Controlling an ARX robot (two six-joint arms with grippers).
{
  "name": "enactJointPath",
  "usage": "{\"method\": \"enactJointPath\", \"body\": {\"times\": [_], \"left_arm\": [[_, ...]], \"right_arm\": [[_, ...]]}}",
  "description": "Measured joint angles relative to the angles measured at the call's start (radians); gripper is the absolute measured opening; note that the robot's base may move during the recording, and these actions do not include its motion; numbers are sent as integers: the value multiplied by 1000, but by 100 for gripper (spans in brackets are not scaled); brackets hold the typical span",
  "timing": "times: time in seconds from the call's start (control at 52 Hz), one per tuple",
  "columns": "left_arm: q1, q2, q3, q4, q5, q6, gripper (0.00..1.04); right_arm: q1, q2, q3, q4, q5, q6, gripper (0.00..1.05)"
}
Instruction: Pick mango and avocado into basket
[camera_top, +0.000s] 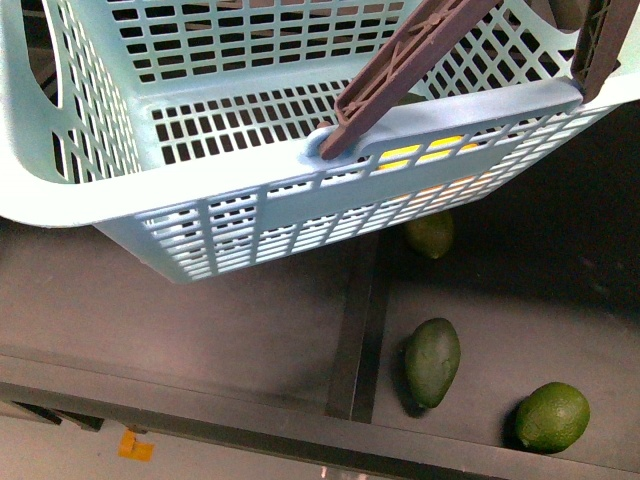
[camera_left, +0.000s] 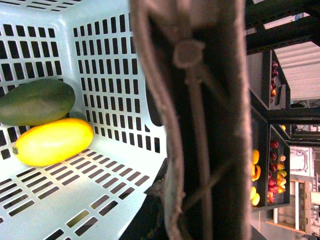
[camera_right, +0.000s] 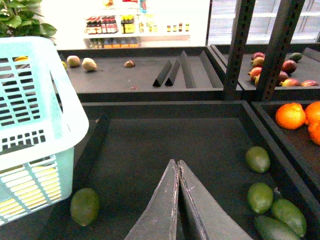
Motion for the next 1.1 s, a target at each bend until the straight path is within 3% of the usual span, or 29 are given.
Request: {"method": "enactJointPath", "body": {"times": [0.712,0.827,0.981,1.096], "left_arm": [[0,0,0,0,0,0,5],[0,0,0,0,0,1,5],[0,0,0,0,0,1,5],[-1,0,0,0,0,0,5]], "right_arm": [[0,-267,0,-263,0,0,2],[0,-396,0,-420,0,0,2],[0,-434,0,-436,-2,0,2],[0,-436,0,-437,-1,0,17]]}}
